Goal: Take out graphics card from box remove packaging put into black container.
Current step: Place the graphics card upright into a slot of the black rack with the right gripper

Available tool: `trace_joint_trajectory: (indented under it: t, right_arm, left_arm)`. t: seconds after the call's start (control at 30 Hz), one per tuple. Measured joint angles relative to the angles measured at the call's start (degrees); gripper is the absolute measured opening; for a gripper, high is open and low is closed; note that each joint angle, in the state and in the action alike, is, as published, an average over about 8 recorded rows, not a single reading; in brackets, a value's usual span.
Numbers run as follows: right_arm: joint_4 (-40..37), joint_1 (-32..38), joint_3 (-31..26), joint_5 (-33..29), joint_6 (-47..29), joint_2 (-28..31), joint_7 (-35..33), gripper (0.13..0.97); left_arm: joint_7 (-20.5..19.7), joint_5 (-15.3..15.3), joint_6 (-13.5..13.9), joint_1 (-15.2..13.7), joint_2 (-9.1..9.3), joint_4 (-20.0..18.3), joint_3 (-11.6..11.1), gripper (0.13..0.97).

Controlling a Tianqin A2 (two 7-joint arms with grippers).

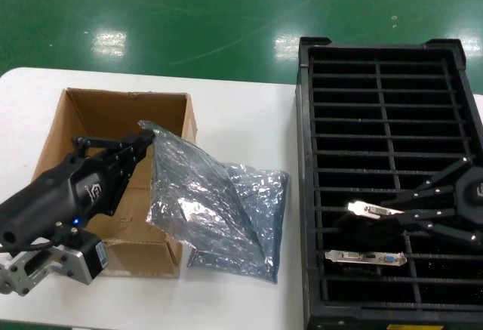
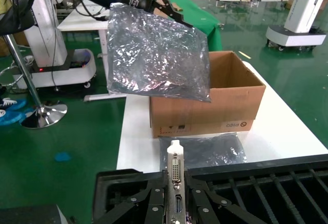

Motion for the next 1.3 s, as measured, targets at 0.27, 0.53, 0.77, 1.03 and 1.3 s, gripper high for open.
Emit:
trace_joint_trajectory:
  t: [0.27, 0.53, 0.77, 1.03, 1.3]
  right_arm:
    - [3.68, -1.15, -0.39, 1.74, -0.38, 1.74, 1.77, 0.186]
    - [3.98, -0.91, -1.29, 2.52, -0.46, 1.94, 2.31, 0.186]
    - [1.89, 0.27, -2.80, 2.48, -0.48, 1.20, 1.67, 0.186]
    - [-2.11, 2.58, -5.22, 2.31, -0.50, -0.20, 0.18, 0.186]
    - [-7.76, 5.39, -6.73, 0.84, -0.48, -2.50, -2.27, 0.186]
  left_arm:
    - [0.00, 0.00, 0.00, 0.00, 0.00, 0.00, 0.00, 0.139]
    - [0.00, 0.00, 0.00, 0.00, 0.00, 0.00, 0.00, 0.139]
    - [0.00, 0.00, 0.00, 0.00, 0.00, 0.00, 0.00, 0.139]
    - [0.00, 0.00, 0.00, 0.00, 0.00, 0.00, 0.00, 0.139]
    - [0.00, 0.00, 0.00, 0.00, 0.00, 0.00, 0.00, 0.139]
